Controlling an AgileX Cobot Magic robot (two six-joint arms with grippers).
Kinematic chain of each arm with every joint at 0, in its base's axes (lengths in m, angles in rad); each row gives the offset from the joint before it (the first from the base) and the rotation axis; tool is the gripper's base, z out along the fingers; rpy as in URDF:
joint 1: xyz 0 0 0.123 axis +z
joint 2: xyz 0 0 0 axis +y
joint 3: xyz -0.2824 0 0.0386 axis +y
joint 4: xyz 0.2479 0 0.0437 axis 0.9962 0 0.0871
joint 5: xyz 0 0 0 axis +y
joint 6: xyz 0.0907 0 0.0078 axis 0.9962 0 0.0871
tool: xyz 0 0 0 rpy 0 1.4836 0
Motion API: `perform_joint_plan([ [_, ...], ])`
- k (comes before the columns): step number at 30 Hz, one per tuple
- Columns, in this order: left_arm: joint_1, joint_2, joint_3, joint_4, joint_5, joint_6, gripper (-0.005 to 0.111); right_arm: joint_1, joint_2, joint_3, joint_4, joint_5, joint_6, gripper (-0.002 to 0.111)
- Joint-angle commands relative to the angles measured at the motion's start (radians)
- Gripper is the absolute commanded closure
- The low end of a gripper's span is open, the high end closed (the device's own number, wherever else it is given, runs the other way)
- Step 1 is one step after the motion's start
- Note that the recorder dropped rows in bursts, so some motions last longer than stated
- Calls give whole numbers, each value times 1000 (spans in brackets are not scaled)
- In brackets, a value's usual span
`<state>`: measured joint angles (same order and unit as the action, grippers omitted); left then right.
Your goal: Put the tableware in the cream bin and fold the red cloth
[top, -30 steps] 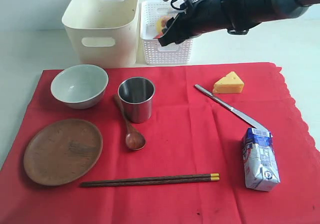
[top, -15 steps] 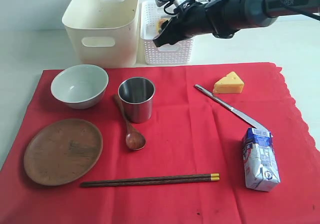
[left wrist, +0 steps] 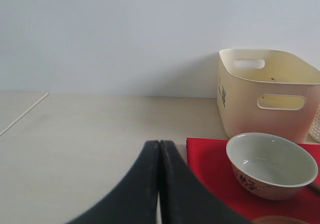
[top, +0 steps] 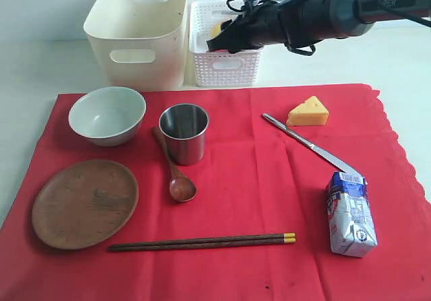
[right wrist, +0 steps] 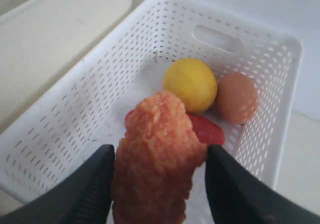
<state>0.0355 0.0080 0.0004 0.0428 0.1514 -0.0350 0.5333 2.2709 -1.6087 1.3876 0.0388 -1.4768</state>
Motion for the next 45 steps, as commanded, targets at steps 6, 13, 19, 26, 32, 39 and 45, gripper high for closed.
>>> perform_joint_plan([
  [6,3,-3,0,-5,-4,0,107,1,-1,-12,33,-8,8,61],
  [13,3,-3,0,-5,-4,0,107,1,-1,-12,33,-8,8,55],
  [19,3,-3,0,-5,-4,0,107,1,-1,-12,53,-14,8,55],
  [26,3,-3,0,-5,-4,0,107,1,-3,-12,53,-10,27,55],
  [32,3,-3,0,-5,-4,0,107,1,-62,30,-34,101,41,56],
  [39,3,-3,0,-5,-4,0,107,-1,-279,212,-401,124,376,65],
  [45,3,-3,0,-5,-4,0,107,-57,-522,467,-595,130,601,97],
])
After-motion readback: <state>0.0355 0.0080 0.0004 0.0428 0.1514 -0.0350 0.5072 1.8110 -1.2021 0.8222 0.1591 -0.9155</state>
